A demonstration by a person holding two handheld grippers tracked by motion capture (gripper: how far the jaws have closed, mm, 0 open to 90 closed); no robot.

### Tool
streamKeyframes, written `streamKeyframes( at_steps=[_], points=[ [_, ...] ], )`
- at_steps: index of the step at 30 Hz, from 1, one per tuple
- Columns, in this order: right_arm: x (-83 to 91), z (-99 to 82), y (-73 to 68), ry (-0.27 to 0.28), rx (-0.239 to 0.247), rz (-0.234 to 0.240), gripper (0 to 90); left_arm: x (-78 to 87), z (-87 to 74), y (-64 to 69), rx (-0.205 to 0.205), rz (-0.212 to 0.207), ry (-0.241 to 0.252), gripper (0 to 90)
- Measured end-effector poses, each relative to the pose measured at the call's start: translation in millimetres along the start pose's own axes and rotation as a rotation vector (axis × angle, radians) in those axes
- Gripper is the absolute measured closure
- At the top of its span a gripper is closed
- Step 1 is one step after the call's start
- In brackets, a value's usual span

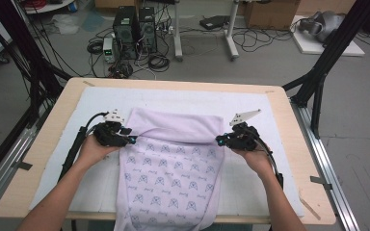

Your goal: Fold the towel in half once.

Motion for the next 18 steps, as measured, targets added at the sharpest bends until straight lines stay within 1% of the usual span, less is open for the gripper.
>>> streamKeyframes(
  at_steps=[1, 2, 3, 4, 5, 6, 7, 8, 9, 10, 12, 15, 18],
  points=[
    [-1.3, -2.1, 0.8, -0.001, -0.010, -0.002, 83.8, -3.3, -0.6, -2.2, 0.000, 0.024, -0.008, 51.7],
    [-2.6, -4.3, 1.5, -0.004, -0.019, 0.004, 83.5, -6.5, -0.6, -4.0, 0.011, 0.034, -0.009, 51.3],
    [-4.2, -5.8, 3.3, -0.002, -0.020, 0.003, 83.3, -8.8, -1.0, -6.8, 0.011, 0.049, -0.017, 52.1],
    [-5.5, -7.2, 4.3, -0.004, -0.027, 0.004, 82.9, -11.3, -1.6, -10.1, 0.016, 0.074, -0.021, 54.5],
    [-6.3, -8.7, 5.3, -0.009, -0.034, 0.003, 82.7, -13.3, -2.6, -13.0, 0.021, 0.088, -0.029, 58.7],
    [-7.3, -9.5, 6.5, -0.007, -0.038, 0.006, 82.6, -14.9, -4.0, -14.5, 0.021, 0.088, -0.040, 61.7],
    [-8.0, -10.1, 7.3, -0.005, -0.046, 0.008, 82.5, -15.7, -5.1, -14.9, 0.005, 0.095, -0.043, 72.1],
    [-8.7, -10.8, 8.6, -0.004, -0.043, 0.010, 82.5, -15.4, -4.4, -14.4, 0.001, 0.092, -0.034, 79.6],
    [-9.2, -11.4, 9.3, -0.004, -0.046, 0.010, 82.5, -14.0, -3.2, -14.1, -0.001, 0.098, -0.028, 84.9],
    [-9.2, -11.5, 9.3, -0.003, -0.048, 0.012, 82.5, -12.2, -2.0, -13.4, -0.007, 0.103, -0.020, 86.0],
    [-7.5, -10.5, 9.8, 0.008, -0.046, 0.016, 82.6, -4.7, 0.3, -13.3, -0.010, 0.102, -0.004, 86.9],
    [-0.8, -6.2, 5.9, 0.034, -0.037, 0.018, 82.7, 12.6, 5.0, -12.7, 0.008, 0.092, 0.042, 87.2],
    [9.0, -1.2, -2.4, 0.062, -0.010, 0.021, 83.0, 32.6, 6.4, -5.9, -0.003, 0.085, 0.084, 87.4]
  ],
)
Point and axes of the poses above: each handheld gripper's, and its own axes: x roughly backward along the jaws, z roughly out of its top, y roughly to its right, the point moved 9 cm from there along -x, roughly forward along the jaws, and after that the axes turned 2 degrees about x, right-handed, at the moved point
